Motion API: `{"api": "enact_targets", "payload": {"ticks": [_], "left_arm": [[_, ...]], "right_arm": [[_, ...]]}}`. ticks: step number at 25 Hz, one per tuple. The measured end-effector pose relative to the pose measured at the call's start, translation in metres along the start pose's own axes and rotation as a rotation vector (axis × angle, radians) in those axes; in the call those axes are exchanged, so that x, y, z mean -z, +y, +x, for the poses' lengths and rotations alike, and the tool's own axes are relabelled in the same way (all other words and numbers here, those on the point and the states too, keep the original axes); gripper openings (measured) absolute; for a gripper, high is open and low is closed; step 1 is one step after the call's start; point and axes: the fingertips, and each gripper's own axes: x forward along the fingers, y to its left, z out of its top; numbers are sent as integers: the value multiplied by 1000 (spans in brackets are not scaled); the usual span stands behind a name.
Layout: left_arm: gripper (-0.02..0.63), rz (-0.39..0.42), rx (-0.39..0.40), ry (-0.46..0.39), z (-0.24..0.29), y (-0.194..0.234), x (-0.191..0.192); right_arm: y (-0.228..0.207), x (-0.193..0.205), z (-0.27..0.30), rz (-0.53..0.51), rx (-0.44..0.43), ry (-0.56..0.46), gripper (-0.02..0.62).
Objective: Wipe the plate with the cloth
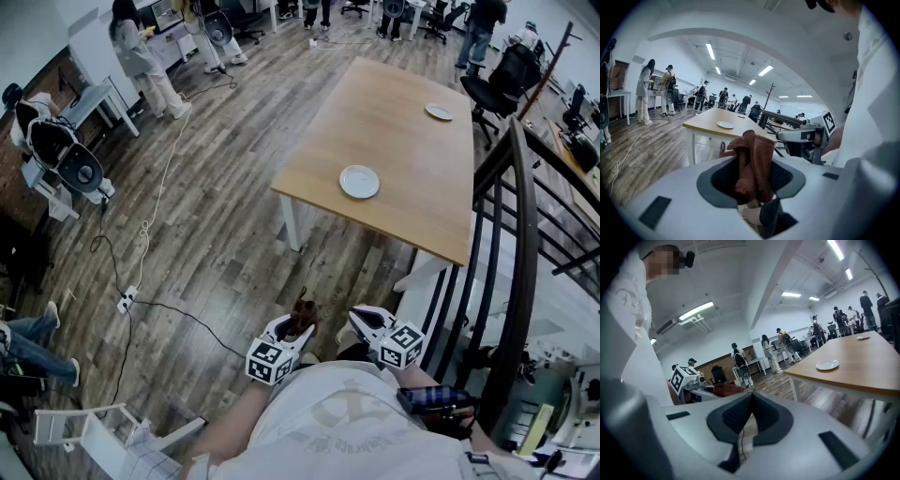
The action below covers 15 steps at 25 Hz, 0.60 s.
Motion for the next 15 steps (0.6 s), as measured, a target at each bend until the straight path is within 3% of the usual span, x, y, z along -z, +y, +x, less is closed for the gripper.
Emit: {"api": "enact_targets", "payload": {"ticks": [15], "left_arm": [[169,23,7,19,-11,-10,7]], "right_arm": [[4,2,-13,65,34,-77,12]]}}
